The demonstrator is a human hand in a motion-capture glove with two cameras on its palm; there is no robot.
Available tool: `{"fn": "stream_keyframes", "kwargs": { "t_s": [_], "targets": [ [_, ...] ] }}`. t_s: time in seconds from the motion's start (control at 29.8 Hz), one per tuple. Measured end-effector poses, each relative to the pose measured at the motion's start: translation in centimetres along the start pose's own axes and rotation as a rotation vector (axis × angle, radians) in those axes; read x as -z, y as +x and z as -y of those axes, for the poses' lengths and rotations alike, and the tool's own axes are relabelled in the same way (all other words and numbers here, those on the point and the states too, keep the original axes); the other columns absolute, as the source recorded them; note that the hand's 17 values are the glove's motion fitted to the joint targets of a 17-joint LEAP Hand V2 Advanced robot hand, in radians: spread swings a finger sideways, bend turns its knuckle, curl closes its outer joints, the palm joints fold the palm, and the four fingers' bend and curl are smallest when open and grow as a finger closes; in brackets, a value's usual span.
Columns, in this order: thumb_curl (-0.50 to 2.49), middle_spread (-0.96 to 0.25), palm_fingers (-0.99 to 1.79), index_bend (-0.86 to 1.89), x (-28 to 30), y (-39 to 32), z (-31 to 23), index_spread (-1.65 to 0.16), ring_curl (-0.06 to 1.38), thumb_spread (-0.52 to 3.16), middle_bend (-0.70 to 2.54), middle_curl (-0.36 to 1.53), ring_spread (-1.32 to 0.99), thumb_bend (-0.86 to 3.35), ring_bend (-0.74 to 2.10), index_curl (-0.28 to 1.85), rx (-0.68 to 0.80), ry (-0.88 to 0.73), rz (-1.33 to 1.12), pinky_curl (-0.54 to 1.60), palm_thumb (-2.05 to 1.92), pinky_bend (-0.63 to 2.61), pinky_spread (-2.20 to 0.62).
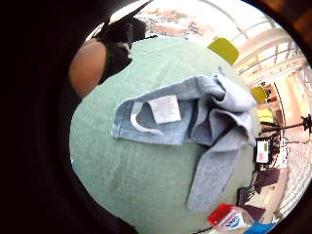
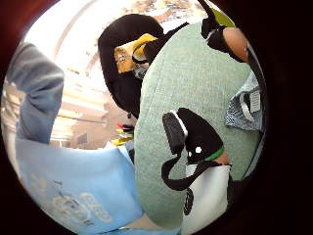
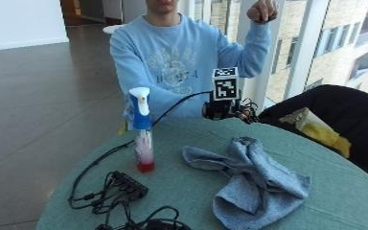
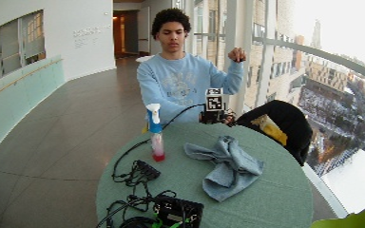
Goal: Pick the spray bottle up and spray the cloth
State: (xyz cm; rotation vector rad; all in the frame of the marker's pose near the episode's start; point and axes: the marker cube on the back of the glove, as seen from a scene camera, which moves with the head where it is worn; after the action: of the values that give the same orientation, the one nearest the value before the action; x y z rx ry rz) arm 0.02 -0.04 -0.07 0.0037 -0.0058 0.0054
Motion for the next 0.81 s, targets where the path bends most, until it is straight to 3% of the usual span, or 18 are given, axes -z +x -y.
{"fn": "stream_keyframes", "kwargs": {
  "t_s": [0.34,0.81],
  "targets": [
    [0.15,-0.07,0.78,0.21,0.13,-0.07,0.10,-0.28,0.20,0.84,0.40,0.21,-0.04,0.30,0.31,0.23,-0.008,0.006,0.002,0.18,0.55,0.23,0.16],
    [0.21,-0.08,0.78,0.17,0.69,0.08,-0.52,-0.32,0.25,1.07,0.34,0.29,-0.05,0.21,0.27,0.30,-0.031,0.029,0.059,0.23,0.59,0.18,0.19]
  ]
}}
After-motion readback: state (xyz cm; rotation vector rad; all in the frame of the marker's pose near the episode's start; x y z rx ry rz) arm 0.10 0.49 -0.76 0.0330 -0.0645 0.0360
